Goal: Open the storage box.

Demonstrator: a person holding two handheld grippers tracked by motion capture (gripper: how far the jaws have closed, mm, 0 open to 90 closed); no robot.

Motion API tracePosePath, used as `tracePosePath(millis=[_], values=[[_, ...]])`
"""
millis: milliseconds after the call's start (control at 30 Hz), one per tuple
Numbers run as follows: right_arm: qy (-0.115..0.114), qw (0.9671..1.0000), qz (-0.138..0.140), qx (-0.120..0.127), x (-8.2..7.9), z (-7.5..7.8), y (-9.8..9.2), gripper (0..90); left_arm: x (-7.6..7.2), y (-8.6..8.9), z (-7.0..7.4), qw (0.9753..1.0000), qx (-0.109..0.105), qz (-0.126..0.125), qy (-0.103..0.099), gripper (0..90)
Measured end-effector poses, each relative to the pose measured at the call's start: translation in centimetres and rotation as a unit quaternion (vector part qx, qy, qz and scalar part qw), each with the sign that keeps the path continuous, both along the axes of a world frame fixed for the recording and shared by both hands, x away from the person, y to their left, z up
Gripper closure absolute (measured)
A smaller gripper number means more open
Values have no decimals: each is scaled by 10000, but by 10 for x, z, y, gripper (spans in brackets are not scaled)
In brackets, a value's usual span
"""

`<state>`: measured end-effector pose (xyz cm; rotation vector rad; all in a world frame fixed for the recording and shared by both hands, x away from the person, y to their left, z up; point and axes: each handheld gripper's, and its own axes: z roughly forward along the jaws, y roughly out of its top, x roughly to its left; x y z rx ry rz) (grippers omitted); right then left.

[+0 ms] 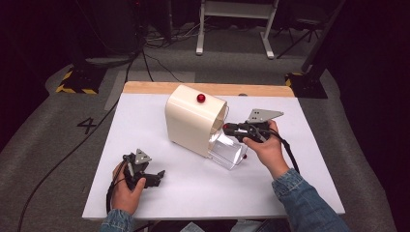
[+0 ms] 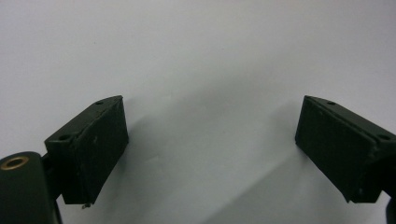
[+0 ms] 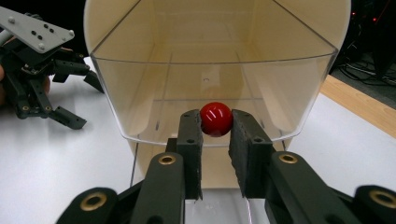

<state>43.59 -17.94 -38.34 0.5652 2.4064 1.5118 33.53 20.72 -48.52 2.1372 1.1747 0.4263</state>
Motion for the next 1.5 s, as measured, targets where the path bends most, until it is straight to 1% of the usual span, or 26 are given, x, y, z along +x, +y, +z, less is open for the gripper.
tracePosePath(millis=[67, 467, 700, 900, 1033, 1133, 1233, 1400, 1433, 1500], values=[[-7, 10000, -14, -31, -3, 1, -3, 743, 0, 0, 0, 10000, 1, 1, -2, 95], [28, 9999, -84, 49, -20, 4, -33, 742, 0, 0, 0, 10000, 10, 9, 0, 95], [60, 9999, -114, 51, -25, 1, -48, 742, 0, 0, 0, 10000, 10, 6, 3, 95], [78, 9999, -139, 62, -28, 0, -54, 742, 0, 0, 0, 10000, 10, 9, 0, 95], [130, 9998, -161, 5, -28, -5, -56, 741, 0, 0, 0, 10000, 15, 7, -5, 95], [178, 9997, -172, 24, -28, -8, -57, 740, 0, 0, 0, 10000, 24, 2, -5, 95], [121, 9997, -161, -104, -29, -9, -57, 737, 0, 0, 0, 10000, 33, -5, 1, 95], [124, 9996, -176, -178, -30, -11, -57, 733, 0, 0, 0, 10000, 49, -16, -9, 96], [143, 9996, -181, -176, -30, -12, -57, 726, 0, 0, 0, 10000, 37, -6, -11, 95], [183, 9993, -233, -234, -29, -15, -58, 682, 0, 0, 0, 10000, 45, -13, -12, 96]])
